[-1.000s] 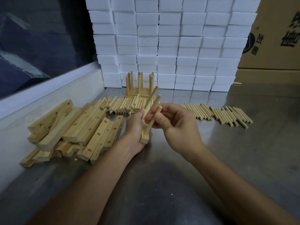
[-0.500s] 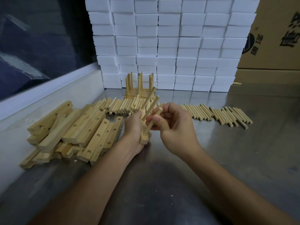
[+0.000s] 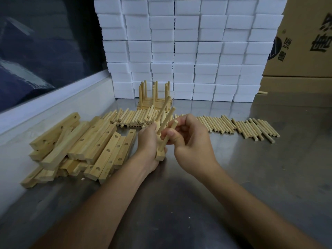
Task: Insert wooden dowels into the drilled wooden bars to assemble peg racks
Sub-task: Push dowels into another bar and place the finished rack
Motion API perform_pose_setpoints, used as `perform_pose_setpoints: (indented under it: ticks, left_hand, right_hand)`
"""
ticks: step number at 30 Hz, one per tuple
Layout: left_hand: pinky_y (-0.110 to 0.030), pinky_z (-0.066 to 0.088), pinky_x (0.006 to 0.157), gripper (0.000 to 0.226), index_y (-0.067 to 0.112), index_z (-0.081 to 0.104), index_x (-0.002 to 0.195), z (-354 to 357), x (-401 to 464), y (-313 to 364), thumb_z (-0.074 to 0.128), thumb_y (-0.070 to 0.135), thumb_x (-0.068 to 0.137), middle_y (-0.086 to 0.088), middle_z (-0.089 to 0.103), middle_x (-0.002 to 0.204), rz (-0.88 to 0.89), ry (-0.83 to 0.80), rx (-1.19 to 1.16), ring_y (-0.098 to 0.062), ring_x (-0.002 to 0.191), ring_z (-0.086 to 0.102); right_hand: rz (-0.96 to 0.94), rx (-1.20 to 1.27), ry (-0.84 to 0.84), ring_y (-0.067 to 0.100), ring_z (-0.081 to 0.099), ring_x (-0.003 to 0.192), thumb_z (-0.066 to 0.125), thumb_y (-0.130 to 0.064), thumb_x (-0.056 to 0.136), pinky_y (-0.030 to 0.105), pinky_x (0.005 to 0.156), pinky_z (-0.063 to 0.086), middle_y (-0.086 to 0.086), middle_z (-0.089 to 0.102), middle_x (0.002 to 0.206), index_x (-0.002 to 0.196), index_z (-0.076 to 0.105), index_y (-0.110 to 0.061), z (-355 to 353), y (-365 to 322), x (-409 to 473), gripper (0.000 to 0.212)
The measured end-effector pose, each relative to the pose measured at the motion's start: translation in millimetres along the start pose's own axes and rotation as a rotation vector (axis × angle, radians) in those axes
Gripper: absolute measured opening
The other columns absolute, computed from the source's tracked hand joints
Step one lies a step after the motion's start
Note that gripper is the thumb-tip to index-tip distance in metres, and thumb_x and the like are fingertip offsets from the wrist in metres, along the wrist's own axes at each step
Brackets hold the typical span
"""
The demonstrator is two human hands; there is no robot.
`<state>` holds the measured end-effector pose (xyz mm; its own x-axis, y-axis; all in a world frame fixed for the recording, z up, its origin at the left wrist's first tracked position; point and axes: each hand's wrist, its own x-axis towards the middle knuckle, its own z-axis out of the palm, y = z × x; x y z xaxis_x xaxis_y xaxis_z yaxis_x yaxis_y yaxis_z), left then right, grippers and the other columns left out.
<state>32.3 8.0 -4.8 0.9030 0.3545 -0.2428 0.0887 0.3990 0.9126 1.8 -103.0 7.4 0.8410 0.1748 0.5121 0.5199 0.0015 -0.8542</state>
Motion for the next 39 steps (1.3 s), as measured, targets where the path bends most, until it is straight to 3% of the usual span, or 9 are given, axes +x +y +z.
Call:
perform_pose_setpoints:
  ticks: [3, 6, 10, 14, 17, 23, 27, 35, 39]
  left_hand:
    - [-0.044, 0.046, 0.083, 0.042, 0.000, 0.065, 0.118, -0.5, 0.5, -0.1, 0.039, 0.030, 0.103, -0.027, 0.067, 0.103, -0.002, -0.001, 0.007, -0.035, 0.094, 0.062]
    - [-0.053, 0.052, 0.097, 0.043, 0.000, 0.063, 0.121, -0.3, -0.3, 1.5, 0.040, 0.031, 0.103, -0.028, 0.067, 0.116, -0.026, 0.008, -0.018, -0.040, 0.105, 0.067]
    - [-0.040, 0.059, 0.073, 0.038, 0.001, 0.063, 0.106, -1.0, 6.9, 0.7, 0.041, 0.032, 0.103, -0.018, 0.069, 0.091, -0.053, 0.093, -0.029, -0.029, 0.076, 0.069]
    - [-0.048, 0.059, 0.081, 0.041, -0.001, 0.062, 0.113, -1.3, 7.3, 2.2, 0.040, 0.032, 0.102, -0.022, 0.068, 0.094, -0.052, 0.110, 0.000, -0.036, 0.083, 0.068]
    - [-0.055, 0.057, 0.086, 0.043, -0.004, 0.054, 0.127, -1.1, 5.6, 2.2, 0.039, 0.028, 0.103, -0.022, 0.065, 0.091, -0.038, 0.071, -0.055, -0.039, 0.089, 0.068]
    - [-0.037, 0.059, 0.054, 0.037, -0.009, 0.047, 0.131, -6.2, 0.1, 5.9, 0.039, 0.011, 0.101, -0.027, 0.069, 0.101, 0.014, -0.045, -0.159, -0.035, 0.078, 0.074]
    - [-0.040, 0.061, 0.061, 0.031, -0.004, 0.049, 0.129, -6.2, -0.7, 6.3, 0.044, 0.010, 0.101, -0.027, 0.067, 0.111, 0.036, -0.062, -0.175, -0.036, 0.081, 0.074]
    - [-0.040, 0.062, 0.068, 0.026, -0.001, 0.054, 0.123, -6.3, 2.2, 2.8, 0.054, 0.011, 0.099, -0.027, 0.067, 0.109, 0.063, -0.087, -0.102, -0.037, 0.080, 0.074]
    - [-0.038, 0.061, 0.061, 0.015, 0.008, 0.061, 0.106, -6.0, 0.4, 1.1, 0.058, 0.021, 0.099, -0.017, 0.067, 0.091, 0.170, -0.061, 0.127, -0.027, 0.065, 0.072]
  right_hand:
    - [-0.033, 0.008, 0.014, 0.023, 0.072, 0.085, 0.066, -0.006, 0.091, 0.046, 0.076, 0.061, 0.007, 0.072, 0.087, 0.089, 0.059, -0.023, 2.2, 2.1, -1.4, 0.018]
    - [-0.056, -0.129, -0.015, 0.008, 0.068, 0.083, 0.073, -0.016, 0.088, 0.027, 0.071, 0.059, -0.012, 0.069, 0.086, 0.091, 0.057, -0.031, 3.4, 7.1, -6.0, 0.022]
    - [0.015, -0.433, -0.062, 0.002, 0.063, 0.074, 0.075, -0.044, 0.082, 0.027, 0.066, 0.056, -0.016, 0.065, 0.081, 0.093, 0.060, -0.032, -2.7, 13.7, -11.3, 0.023]
    - [0.067, -0.519, -0.125, -0.001, 0.062, 0.072, 0.074, -0.059, 0.074, 0.019, 0.062, 0.052, -0.016, 0.064, 0.075, 0.092, 0.062, -0.035, -10.2, 16.2, -9.5, 0.032]
    - [0.053, -0.563, -0.096, -0.004, 0.059, 0.072, 0.075, -0.045, 0.077, 0.011, 0.057, 0.044, -0.016, 0.061, 0.070, 0.086, 0.058, -0.036, -11.6, 19.8, -8.3, 0.021]
    - [0.030, -0.533, -0.002, 0.001, 0.060, 0.079, 0.072, -0.025, 0.087, 0.012, 0.063, 0.049, -0.014, 0.065, 0.083, 0.097, 0.067, -0.026, -25.6, 29.7, 0.4, 0.011]
    - [0.056, -0.611, -0.003, 0.005, 0.060, 0.084, 0.071, -0.030, 0.090, 0.018, 0.072, 0.050, -0.009, 0.061, 0.098, 0.101, 0.071, -0.023, -37.2, 37.6, 6.4, 0.013]
    - [0.061, -0.602, 0.056, 0.010, 0.061, 0.079, 0.071, -0.021, 0.091, 0.033, 0.072, 0.055, -0.003, 0.067, 0.084, 0.092, 0.073, -0.014, -47.3, 39.8, 15.3, 0.008]
    - [0.140, -0.550, 0.141, 0.003, 0.057, 0.064, 0.068, -0.017, 0.093, 0.013, 0.053, 0.046, -0.007, 0.066, 0.078, 0.091, 0.070, -0.022, -65.0, 42.9, 32.0, 0.006]
